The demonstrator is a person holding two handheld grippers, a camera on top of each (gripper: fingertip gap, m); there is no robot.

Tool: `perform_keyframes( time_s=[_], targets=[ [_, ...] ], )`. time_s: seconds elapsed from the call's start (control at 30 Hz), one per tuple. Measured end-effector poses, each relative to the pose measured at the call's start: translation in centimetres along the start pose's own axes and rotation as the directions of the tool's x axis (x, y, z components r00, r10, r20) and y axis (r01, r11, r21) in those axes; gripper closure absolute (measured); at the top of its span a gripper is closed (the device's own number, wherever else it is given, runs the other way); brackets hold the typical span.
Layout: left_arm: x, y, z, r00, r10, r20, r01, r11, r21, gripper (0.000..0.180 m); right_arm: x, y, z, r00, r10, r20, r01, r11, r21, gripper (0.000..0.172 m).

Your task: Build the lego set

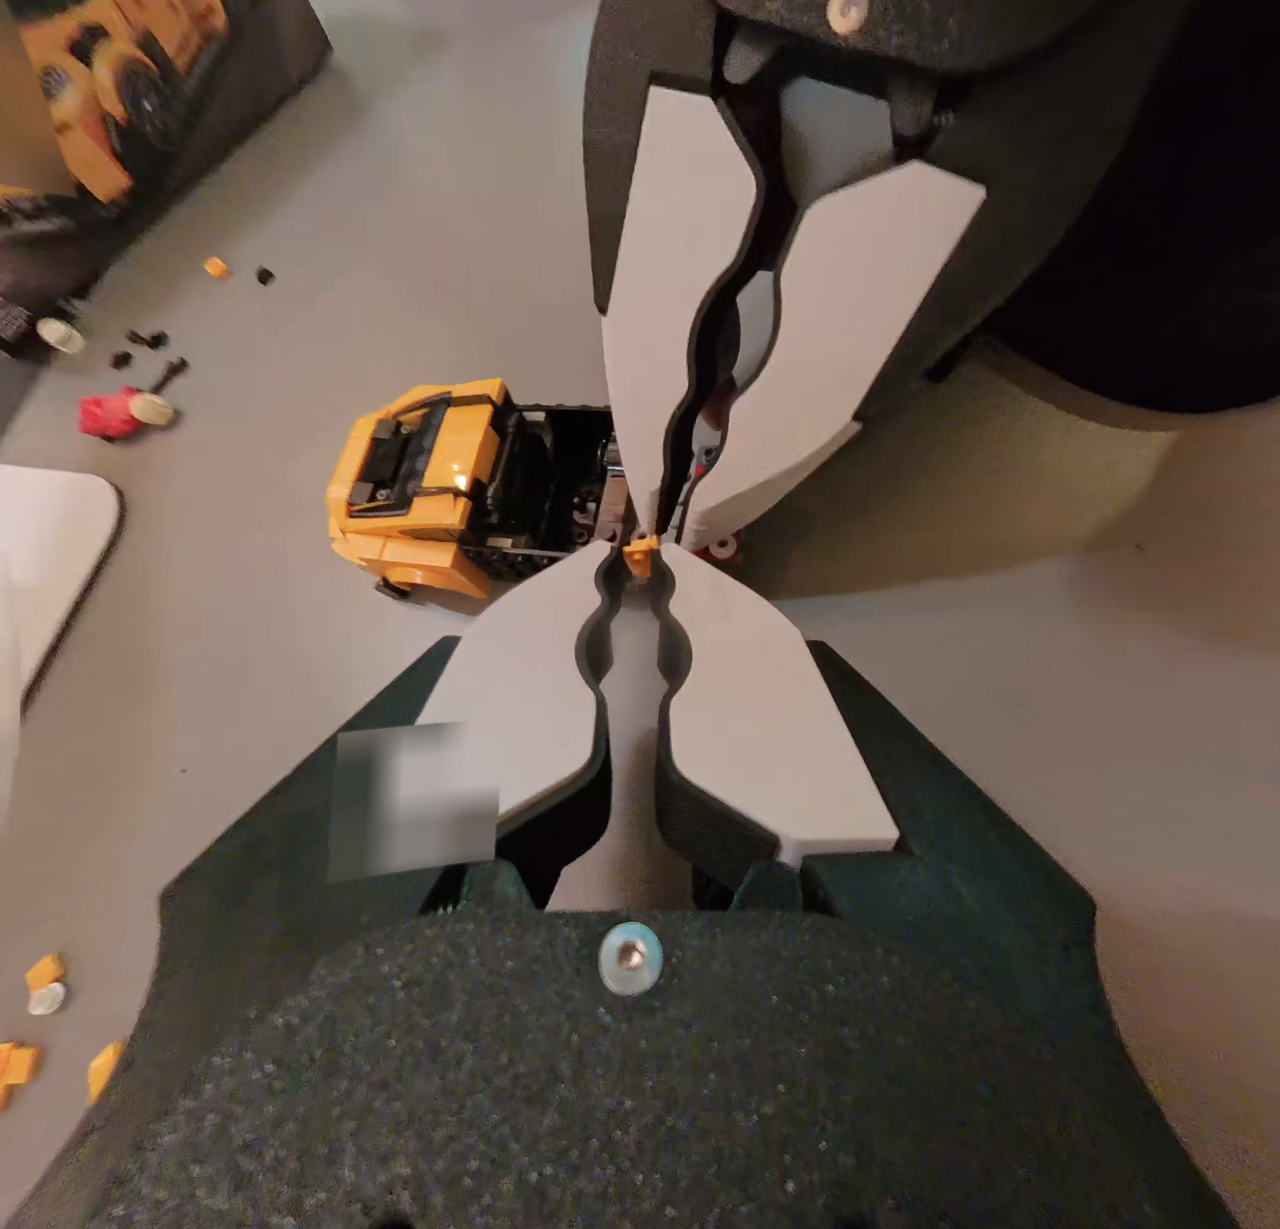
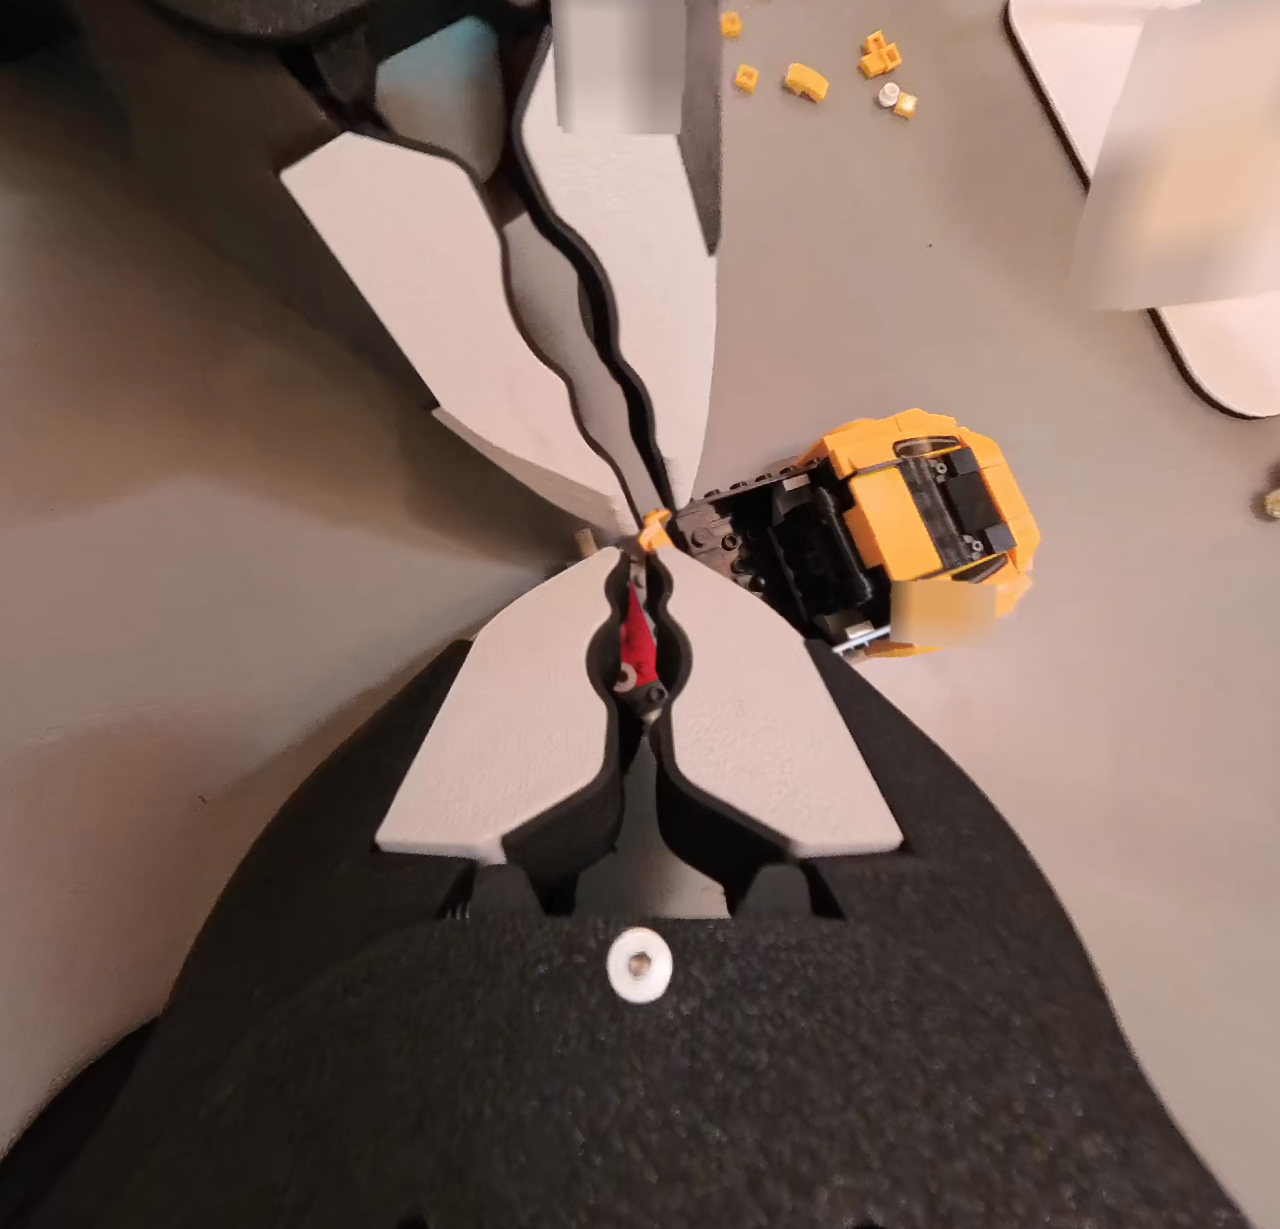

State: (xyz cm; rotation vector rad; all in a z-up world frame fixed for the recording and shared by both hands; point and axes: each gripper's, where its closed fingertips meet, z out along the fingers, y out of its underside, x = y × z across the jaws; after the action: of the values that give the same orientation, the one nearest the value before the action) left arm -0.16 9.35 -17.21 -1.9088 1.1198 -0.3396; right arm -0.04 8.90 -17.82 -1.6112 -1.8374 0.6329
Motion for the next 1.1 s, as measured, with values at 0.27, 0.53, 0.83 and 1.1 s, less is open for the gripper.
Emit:
perform_keyframes(
  time_s=[0.27,0.53,0.83,1.1],
  targets=[
    [0.0,0.1,0.3,0.991,0.126,0.046,-0.126,0.992,0.003,0.173,0.4,0.3,-0.6,1.000,0.016,-0.006,-0.016,1.000,0.003,0.167],
    [-0.2,0.3,0.2,0.986,0.162,0.041,-0.160,0.986,-0.036,0.173,0.4,0.1,-0.4,1.000,0.002,0.002,-0.002,1.000,-0.007,0.166],
    [-0.2,0.5,0.1,0.984,0.176,0.008,-0.175,0.981,-0.084,0.173,0.0,-0.1,0.3,0.999,-0.032,0.021,0.033,0.999,-0.043,0.162],
    [-0.4,0.6,0.0,0.984,0.179,-0.012,-0.180,0.978,-0.106,0.173,0.1,-0.3,0.6,0.999,-0.046,0.027,0.048,0.997,-0.065,0.159]
  ],
)
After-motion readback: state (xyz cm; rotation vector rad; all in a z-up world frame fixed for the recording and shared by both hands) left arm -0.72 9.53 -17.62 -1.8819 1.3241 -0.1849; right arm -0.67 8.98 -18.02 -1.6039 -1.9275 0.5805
